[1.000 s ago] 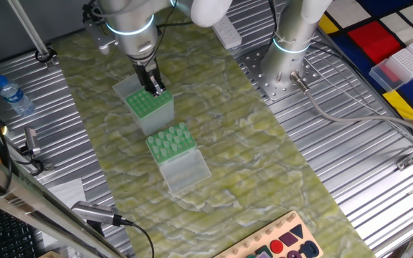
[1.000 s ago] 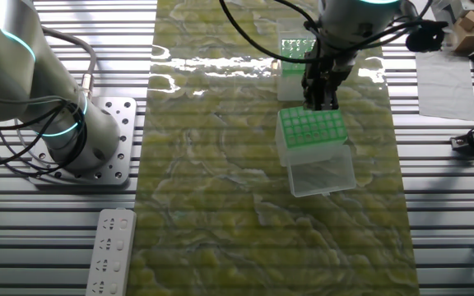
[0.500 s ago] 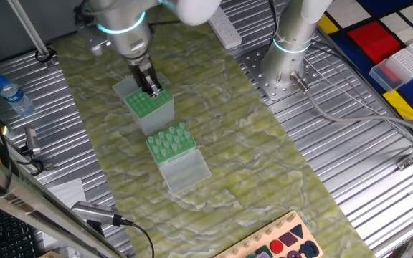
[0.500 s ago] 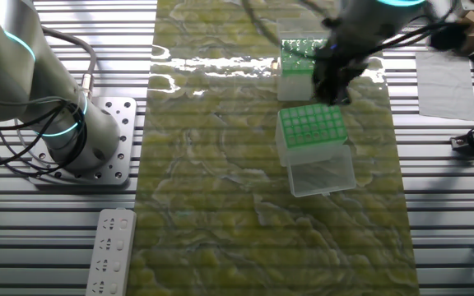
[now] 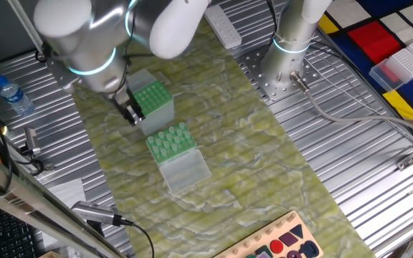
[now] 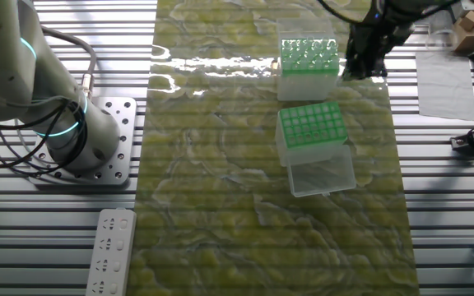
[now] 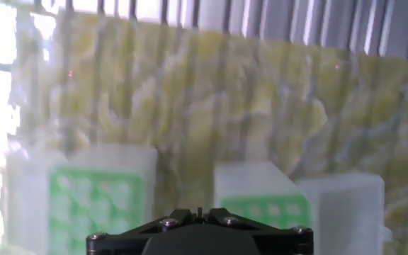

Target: Transfer all large pipette tips from one holder to another

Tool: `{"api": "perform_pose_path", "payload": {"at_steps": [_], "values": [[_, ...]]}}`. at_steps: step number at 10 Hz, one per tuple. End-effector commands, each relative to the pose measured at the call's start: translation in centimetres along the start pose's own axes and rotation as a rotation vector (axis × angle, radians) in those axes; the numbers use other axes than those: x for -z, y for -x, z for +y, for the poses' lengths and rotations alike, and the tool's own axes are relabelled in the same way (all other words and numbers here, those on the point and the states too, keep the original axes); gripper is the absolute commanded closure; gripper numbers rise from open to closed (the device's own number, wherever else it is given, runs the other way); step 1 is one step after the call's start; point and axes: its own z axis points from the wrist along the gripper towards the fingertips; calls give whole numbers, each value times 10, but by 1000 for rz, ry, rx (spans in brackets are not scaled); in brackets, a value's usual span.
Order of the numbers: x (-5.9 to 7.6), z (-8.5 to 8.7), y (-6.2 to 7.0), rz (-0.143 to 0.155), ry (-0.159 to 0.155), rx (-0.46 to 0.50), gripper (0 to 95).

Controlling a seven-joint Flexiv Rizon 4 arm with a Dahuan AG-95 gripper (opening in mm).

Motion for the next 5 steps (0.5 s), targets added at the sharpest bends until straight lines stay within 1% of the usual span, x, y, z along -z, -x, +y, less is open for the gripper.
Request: {"api": "perform_pose_path", "payload": {"at_steps": [1, 2, 3, 4, 5], "values": [[-4, 13, 6, -8, 1, -20, 950], [-6, 17, 5, -11, 1, -30, 950], [-8, 23, 5, -24, 3, -51, 950], [-7, 25, 6, -34, 6, -59, 950], [-6, 26, 7, -36, 11, -72, 950]]}}
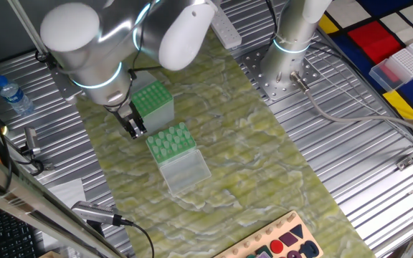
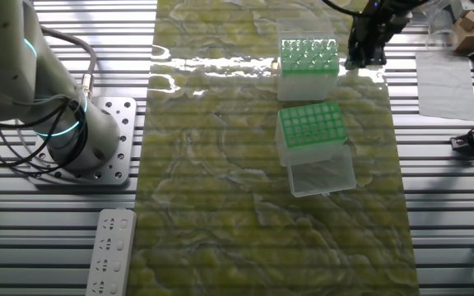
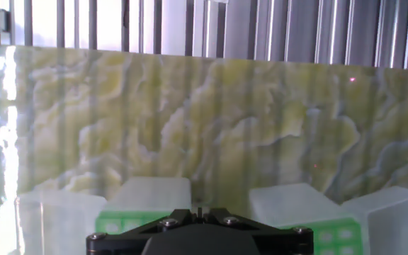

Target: Transfer all large pipette tips from one holder to another

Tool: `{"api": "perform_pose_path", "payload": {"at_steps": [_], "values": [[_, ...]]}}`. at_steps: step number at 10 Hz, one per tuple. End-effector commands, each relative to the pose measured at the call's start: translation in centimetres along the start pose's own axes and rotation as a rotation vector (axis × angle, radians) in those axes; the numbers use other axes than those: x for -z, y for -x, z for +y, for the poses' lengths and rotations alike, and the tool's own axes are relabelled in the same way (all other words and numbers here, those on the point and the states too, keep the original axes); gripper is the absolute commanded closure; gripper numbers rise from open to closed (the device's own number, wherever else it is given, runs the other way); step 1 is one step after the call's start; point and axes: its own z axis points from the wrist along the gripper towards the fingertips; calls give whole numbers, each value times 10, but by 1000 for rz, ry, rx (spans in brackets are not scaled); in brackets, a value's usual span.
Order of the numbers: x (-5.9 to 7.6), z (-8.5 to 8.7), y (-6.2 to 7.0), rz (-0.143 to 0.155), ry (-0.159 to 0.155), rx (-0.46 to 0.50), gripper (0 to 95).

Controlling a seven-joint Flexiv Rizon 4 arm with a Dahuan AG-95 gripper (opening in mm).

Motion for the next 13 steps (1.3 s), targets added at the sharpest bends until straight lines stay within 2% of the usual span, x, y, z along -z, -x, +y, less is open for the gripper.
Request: {"api": "perform_pose_path", "payload": {"at_steps": [1, 3, 5, 6, 8, 13], "values": [[1, 2, -2, -14, 15, -22, 950], [-2, 7, -3, -24, 21, -44, 950], [-3, 9, -4, -19, 17, -37, 950], [-2, 9, -4, -10, 0, -11, 950], [-2, 7, -4, -8, -1, 1, 950], [-3, 4, -1, -8, -1, -50, 950]]}}
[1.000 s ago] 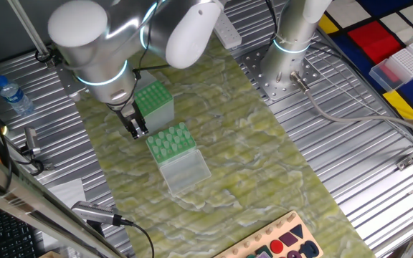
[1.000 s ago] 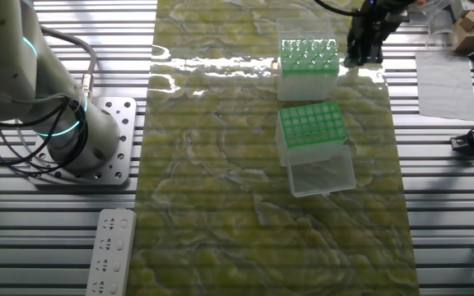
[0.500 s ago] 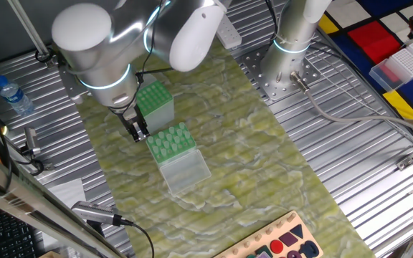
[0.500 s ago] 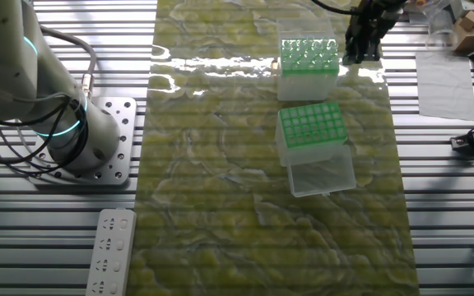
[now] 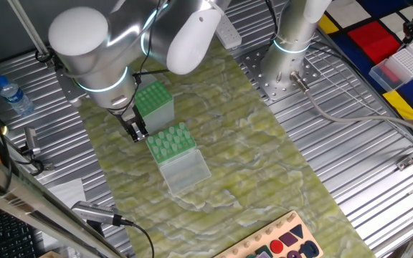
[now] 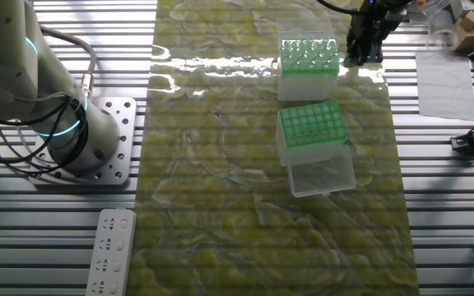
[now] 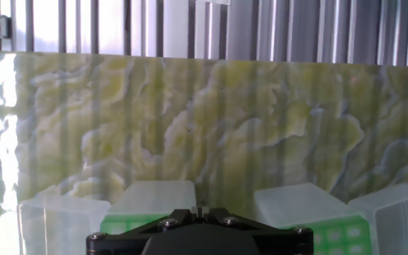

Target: Transfer all large pipette tips from one holder to another

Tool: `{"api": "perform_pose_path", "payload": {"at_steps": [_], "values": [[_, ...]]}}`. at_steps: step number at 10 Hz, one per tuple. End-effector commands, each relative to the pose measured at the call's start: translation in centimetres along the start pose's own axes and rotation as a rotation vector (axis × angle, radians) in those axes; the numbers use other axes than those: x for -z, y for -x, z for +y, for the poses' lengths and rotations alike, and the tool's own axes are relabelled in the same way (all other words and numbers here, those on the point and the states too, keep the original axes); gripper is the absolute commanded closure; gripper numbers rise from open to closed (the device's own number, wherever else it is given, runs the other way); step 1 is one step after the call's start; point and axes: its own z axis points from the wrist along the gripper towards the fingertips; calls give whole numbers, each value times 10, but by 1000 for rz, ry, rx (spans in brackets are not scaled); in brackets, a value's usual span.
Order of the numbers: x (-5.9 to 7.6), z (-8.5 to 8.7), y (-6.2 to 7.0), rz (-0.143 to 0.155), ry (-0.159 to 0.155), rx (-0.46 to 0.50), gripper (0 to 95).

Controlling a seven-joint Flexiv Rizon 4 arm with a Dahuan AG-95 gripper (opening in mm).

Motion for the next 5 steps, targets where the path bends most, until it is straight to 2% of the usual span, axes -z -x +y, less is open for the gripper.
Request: {"api": "perform_pose_path", "payload": {"at_steps": [1, 5], "values": [[1, -1, 0, -5, 3, -21, 950], [-1, 4, -1, -10, 13, -41, 950]]}}
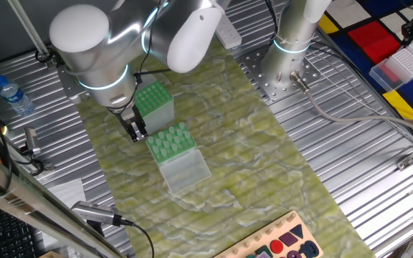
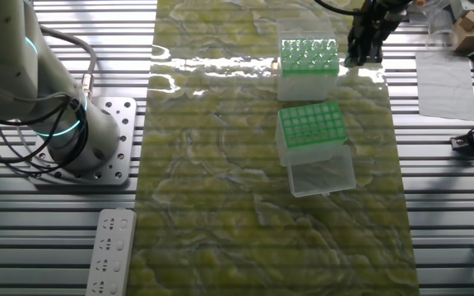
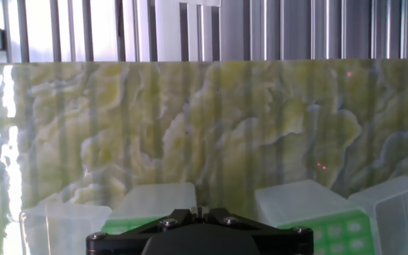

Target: Transfer all large pipette tips from one holder to another

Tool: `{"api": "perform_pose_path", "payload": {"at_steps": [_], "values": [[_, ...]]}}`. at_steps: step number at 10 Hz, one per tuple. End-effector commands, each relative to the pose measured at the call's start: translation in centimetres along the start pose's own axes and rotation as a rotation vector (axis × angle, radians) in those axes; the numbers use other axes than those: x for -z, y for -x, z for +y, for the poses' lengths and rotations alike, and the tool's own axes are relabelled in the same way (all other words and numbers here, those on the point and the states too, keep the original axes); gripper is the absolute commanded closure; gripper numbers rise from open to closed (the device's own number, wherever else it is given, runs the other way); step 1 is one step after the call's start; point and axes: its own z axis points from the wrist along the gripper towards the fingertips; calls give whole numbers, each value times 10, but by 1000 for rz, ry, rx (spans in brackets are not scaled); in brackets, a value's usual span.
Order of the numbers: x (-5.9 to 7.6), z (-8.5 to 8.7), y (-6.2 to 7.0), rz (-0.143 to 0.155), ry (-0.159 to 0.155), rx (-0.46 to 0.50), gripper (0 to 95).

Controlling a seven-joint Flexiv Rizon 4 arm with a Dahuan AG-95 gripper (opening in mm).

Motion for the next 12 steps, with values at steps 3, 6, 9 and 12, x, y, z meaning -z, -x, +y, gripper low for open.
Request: {"api": "perform_pose_path", "payload": {"at_steps": [3, 6, 9, 12], "values": [[-5, 10, -2, -6, 3, -31, 760], [-6, 11, -4, -10, 4, -38, 760], [-8, 15, -6, -12, 9, -58, 760], [-14, 16, -13, -15, 12, -61, 760]]}}
